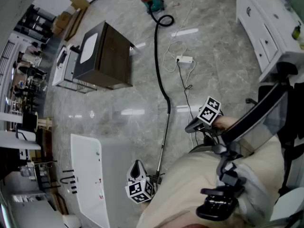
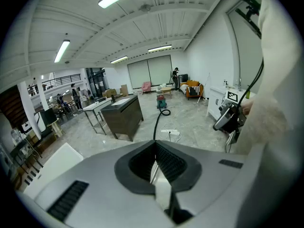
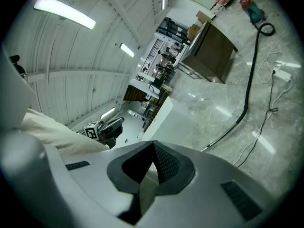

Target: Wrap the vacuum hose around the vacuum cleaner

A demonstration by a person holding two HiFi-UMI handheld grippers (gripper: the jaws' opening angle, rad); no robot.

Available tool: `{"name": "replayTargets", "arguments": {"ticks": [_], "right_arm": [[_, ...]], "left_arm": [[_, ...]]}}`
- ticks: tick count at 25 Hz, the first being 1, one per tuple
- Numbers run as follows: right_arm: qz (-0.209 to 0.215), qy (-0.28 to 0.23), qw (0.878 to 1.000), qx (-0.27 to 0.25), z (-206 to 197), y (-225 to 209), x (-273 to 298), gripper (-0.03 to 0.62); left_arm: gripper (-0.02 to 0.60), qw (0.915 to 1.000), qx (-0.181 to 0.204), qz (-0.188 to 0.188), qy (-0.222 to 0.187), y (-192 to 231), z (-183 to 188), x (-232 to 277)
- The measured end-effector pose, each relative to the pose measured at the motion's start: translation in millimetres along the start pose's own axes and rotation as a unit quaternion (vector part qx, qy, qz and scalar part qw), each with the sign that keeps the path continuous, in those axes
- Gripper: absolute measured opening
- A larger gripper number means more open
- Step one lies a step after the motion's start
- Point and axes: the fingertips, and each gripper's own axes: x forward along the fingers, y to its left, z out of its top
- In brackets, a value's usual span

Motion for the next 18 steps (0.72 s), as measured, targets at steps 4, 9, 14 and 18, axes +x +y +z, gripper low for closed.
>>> {"name": "replayTargets", "arguments": {"ticks": [4, 9, 14, 18], "right_arm": [[-0.001, -0.086, 0.996, 0.007, 36, -3, 3, 0.005], [0.015, -0.153, 0.988, 0.013, 80, 18, 32, 0.005], [0.028, -0.157, 0.987, 0.003, 90, 34, 39, 0.005], [0.036, -0.178, 0.983, -0.039, 109, 55, 37, 0.005]], "left_arm": [[0.006, 0.9979, 0.048, -0.038, 0.022, 19, 28, 40], [0.006, 0.9994, 0.015, -0.019, 0.023, 62, 35, 39], [0.006, 1.0, 0.002, -0.009, 0.003, 61, 44, 40], [0.006, 0.9997, 0.019, 0.0, -0.016, 59, 56, 38]]}}
